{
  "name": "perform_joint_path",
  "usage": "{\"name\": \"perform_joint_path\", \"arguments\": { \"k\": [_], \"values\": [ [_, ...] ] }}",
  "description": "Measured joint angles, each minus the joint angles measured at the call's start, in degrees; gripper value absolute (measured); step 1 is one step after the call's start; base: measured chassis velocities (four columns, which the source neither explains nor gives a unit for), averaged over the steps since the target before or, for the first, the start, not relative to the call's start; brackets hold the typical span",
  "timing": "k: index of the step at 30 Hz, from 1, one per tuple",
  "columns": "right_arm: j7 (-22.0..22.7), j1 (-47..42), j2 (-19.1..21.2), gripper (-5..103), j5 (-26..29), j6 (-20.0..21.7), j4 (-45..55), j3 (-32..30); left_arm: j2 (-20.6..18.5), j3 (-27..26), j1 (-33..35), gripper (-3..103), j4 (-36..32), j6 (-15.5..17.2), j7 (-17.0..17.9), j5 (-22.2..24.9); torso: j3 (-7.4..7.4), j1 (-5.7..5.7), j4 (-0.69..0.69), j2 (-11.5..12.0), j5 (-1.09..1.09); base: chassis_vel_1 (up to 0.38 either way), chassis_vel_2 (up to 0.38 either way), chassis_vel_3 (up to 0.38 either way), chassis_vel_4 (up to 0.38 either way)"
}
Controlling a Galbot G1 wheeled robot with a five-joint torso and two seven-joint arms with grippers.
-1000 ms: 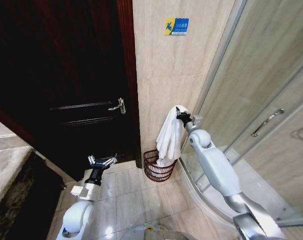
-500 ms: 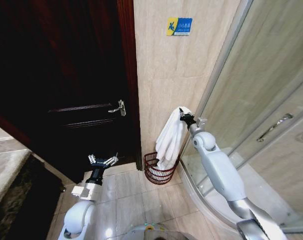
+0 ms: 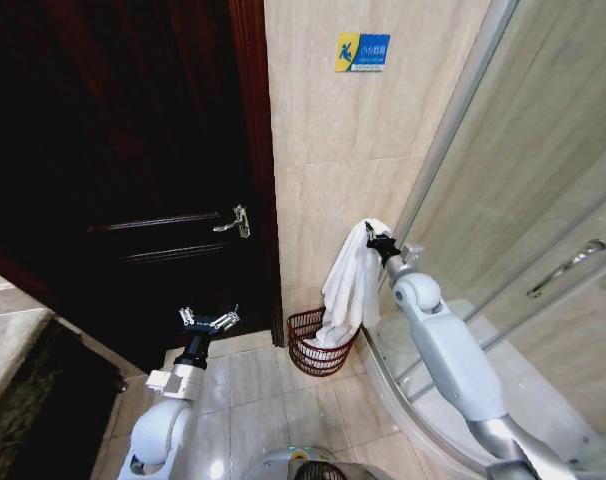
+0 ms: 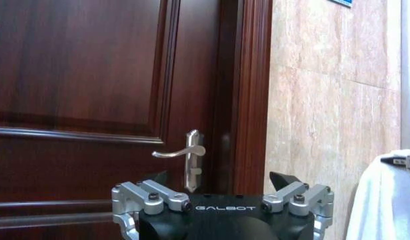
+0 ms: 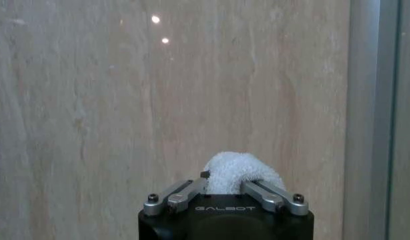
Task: Discard the used towel into the hamper.
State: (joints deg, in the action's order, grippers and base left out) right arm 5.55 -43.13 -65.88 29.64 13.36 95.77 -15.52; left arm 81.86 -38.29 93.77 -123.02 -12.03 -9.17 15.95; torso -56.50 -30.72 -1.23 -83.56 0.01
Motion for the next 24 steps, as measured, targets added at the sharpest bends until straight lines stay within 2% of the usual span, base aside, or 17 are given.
{"name": "perform_joint_path", "arguments": {
  "k": [8, 13, 24],
  "values": [
    [-0.3, -3.9, -1.3, 5, -1.1, -0.6, 1.2, -1.7, 0.4, 0.1, -0.3, 100, 1.2, -0.5, 0.1, 0.2, 0.01, 0.05, 0.01, 0.0, -0.01, 0.0, 0.0, 0.0, 0.0],
    [-1.1, -5.6, -1.6, 5, -1.7, -1.0, 1.3, -2.9, 0.8, 0.0, -0.8, 100, 1.5, 0.4, 0.5, -0.9, 0.01, 0.04, 0.0, 0.0, 0.0, 0.0, 0.0, 0.0, 0.0],
    [-1.6, -6.3, -2.0, 5, -2.9, -1.5, 1.8, -2.3, 1.5, -0.2, -0.3, 100, 1.6, 0.8, 0.6, -1.3, 0.01, 0.03, 0.0, 0.0, 0.0, 0.0, 0.0, 0.0, 0.0]
  ]
}}
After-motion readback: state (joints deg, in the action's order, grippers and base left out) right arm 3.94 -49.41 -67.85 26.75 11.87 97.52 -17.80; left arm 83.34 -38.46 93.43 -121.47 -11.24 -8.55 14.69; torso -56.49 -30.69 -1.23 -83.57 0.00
